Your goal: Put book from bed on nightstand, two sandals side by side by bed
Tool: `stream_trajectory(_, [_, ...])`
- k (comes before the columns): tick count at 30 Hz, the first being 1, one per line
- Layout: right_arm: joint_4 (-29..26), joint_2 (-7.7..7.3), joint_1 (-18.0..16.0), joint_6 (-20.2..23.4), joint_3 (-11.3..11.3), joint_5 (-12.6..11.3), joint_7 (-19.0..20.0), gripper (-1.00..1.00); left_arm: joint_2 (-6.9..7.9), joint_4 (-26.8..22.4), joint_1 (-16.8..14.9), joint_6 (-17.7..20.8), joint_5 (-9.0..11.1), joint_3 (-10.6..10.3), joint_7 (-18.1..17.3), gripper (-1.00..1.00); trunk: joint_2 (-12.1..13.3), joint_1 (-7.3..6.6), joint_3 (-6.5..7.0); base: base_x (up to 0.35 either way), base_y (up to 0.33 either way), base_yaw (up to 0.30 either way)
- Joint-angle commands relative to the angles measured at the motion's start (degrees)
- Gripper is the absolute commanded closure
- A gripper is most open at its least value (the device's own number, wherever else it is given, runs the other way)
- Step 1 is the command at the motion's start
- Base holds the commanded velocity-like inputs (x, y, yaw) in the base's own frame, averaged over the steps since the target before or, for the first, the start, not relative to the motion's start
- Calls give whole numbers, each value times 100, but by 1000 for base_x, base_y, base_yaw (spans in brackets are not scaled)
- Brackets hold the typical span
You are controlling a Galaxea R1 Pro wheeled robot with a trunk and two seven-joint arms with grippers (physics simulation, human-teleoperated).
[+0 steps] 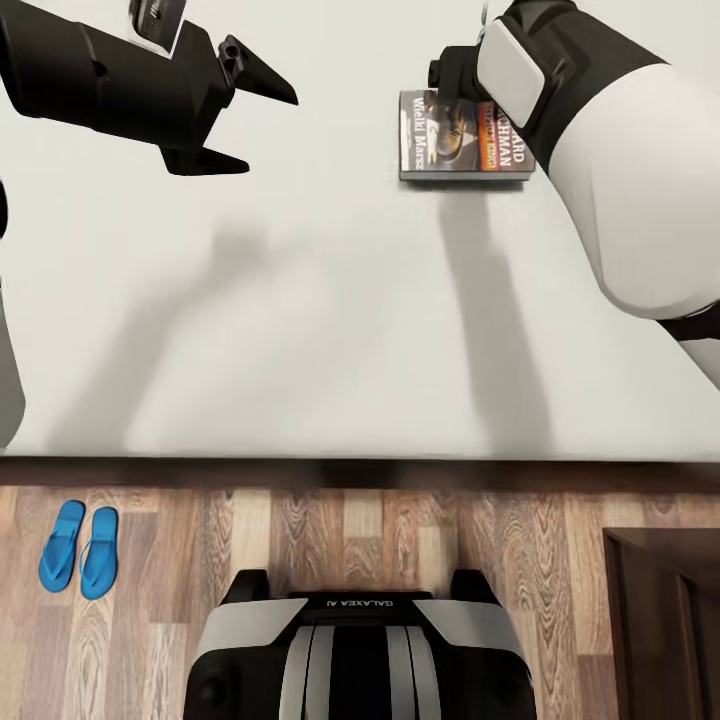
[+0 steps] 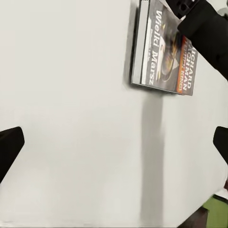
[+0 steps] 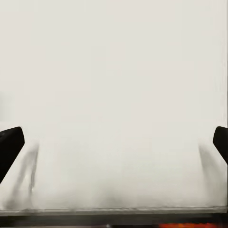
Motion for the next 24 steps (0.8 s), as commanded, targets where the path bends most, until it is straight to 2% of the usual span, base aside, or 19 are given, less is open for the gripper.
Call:
stream_trajectory(1, [52, 5, 2, 49, -80, 0, -14, -100, 3, -1, -6, 40, 30, -2, 41, -100, -1, -2, -3, -291, 0, 0])
stream_trajectory(18, [59, 5, -8, 60, -80, -1, -19, -100, 6, -1, -12, 43, 31, -2, 32, -100, -1, -2, -3, -324, 0, 0])
stream_trajectory(24, [54, 5, -2, 49, -82, -1, 1, -100, 6, -1, -14, 41, 29, -2, 32, -100, -1, -2, -3, -211, 0, 0])
